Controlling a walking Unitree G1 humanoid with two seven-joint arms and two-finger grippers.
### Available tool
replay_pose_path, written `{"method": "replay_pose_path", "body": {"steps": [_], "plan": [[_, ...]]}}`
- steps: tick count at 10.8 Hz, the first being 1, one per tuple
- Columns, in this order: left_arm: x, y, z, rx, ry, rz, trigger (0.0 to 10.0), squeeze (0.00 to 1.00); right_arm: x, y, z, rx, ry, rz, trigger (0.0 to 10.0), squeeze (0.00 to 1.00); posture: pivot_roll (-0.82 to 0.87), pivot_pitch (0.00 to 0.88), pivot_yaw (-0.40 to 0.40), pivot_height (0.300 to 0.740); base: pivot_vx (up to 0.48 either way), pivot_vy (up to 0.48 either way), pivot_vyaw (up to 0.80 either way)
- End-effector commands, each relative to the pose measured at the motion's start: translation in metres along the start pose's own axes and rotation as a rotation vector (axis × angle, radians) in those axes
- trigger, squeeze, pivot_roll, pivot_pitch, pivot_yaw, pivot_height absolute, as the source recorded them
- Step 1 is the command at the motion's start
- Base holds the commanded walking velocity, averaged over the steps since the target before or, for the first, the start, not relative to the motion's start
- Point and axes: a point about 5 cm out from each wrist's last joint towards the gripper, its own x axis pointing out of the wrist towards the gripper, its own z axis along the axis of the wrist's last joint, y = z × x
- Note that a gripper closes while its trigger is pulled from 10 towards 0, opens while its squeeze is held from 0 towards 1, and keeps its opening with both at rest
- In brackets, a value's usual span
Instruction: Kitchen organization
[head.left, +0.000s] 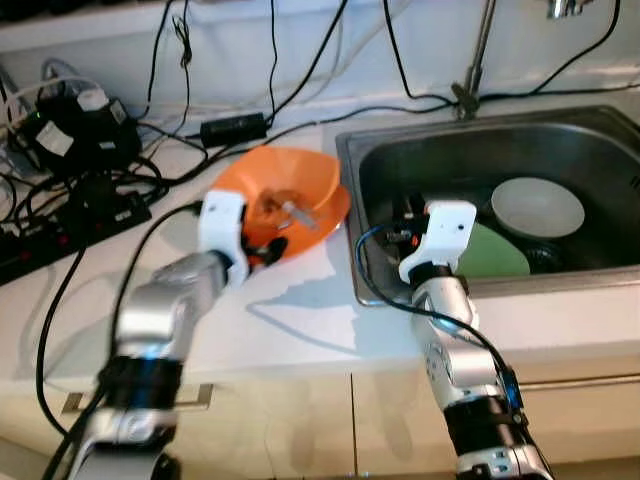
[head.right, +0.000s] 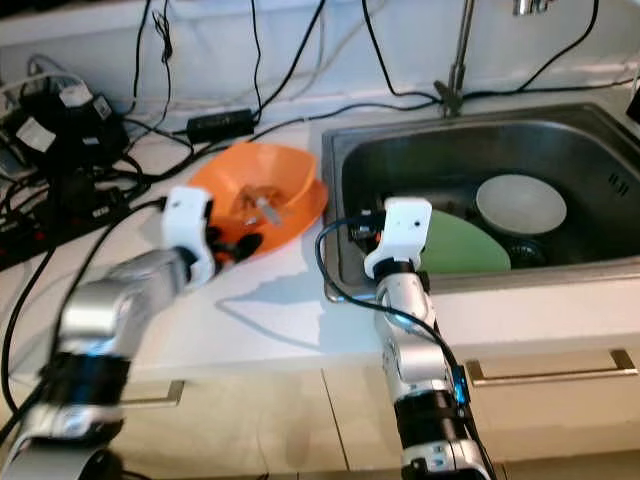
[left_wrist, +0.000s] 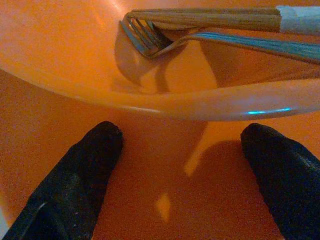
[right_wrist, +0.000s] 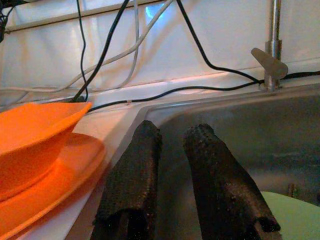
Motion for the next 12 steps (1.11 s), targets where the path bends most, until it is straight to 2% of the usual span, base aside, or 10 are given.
{"method": "replay_pose_path", "body": {"steps": [1,3,5,7,8,9,10,12], "plan": [[-0.002,0.011,-0.035,-0.040,0.176,0.038,10.0,0.00,-0.005,0.000,-0.011,0.007,0.053,0.000,10.0,0.00,0.08,0.000,0.153,0.740,0.000,0.000,0.00],[-0.015,0.013,-0.031,-0.037,0.174,0.045,10.0,0.00,-0.005,-0.001,-0.012,0.007,0.056,0.000,10.0,0.00,0.09,0.000,0.153,0.740,0.000,0.000,0.00],[-0.021,0.000,-0.030,-0.030,0.161,0.019,10.0,0.00,-0.005,0.002,-0.013,0.010,0.060,0.006,10.0,0.00,0.10,0.000,0.149,0.740,0.000,0.000,0.00],[-0.021,-0.004,-0.009,-0.009,-0.012,0.046,10.0,0.00,-0.002,0.002,-0.012,0.013,0.056,0.008,10.0,0.00,0.11,0.000,0.141,0.740,0.000,0.000,0.00],[-0.022,-0.005,-0.004,-0.049,-0.072,0.061,10.0,0.00,-0.001,0.002,-0.010,0.012,0.047,0.012,10.0,0.00,0.11,0.000,0.138,0.740,0.000,0.000,0.00],[-0.025,-0.005,-0.001,-0.048,-0.101,0.070,10.0,0.00,0.001,0.001,-0.008,0.016,0.034,0.012,10.0,0.00,0.11,0.000,0.132,0.740,0.000,0.000,0.00],[-0.028,-0.005,-0.003,-0.028,-0.107,0.076,10.0,0.00,0.001,0.001,-0.007,0.015,0.032,0.012,10.0,0.00,0.10,0.000,0.129,0.740,0.000,0.000,0.00],[-0.037,-0.002,-0.012,-0.042,-0.120,0.122,10.0,0.00,0.002,-0.003,-0.007,0.007,0.036,0.017,10.0,0.00,0.12,0.000,0.110,0.740,0.000,0.000,0.00]]}}
